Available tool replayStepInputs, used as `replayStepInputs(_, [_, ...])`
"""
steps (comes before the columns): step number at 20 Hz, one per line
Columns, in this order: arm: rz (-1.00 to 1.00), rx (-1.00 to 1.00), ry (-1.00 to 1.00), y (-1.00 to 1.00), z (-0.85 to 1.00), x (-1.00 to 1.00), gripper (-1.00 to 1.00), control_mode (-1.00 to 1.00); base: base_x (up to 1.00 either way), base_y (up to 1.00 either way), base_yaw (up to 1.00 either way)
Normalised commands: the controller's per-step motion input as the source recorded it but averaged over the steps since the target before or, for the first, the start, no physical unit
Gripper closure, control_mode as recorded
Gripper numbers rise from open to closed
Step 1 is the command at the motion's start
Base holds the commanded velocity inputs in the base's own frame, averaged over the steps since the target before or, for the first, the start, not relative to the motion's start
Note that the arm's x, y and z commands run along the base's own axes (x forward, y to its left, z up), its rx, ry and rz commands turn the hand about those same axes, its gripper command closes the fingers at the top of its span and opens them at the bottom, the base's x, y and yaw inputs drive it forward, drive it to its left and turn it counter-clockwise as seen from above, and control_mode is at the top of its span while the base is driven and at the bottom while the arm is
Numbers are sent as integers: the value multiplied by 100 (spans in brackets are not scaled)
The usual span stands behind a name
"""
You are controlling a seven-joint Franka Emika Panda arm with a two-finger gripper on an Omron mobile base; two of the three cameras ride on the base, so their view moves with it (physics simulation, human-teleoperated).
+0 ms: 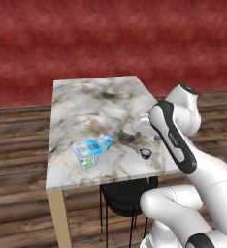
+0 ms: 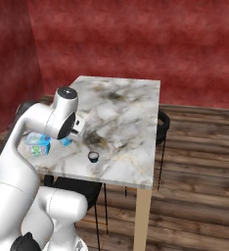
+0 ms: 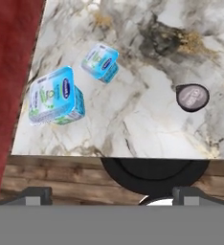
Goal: Stack the yogurt containers by placing the smaller containers on top of the larger containers.
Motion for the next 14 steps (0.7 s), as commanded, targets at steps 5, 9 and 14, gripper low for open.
replayStepInputs(5, [0, 3, -1, 2, -10, 1, -100, -100, 0, 0, 0])
replayStepInputs(9, [0, 3, -6, 0, -11, 12, -100, -100, 0, 0, 0])
replayStepInputs(14, [-1, 2, -9, 0, -11, 24, -100, -100, 0, 0, 0])
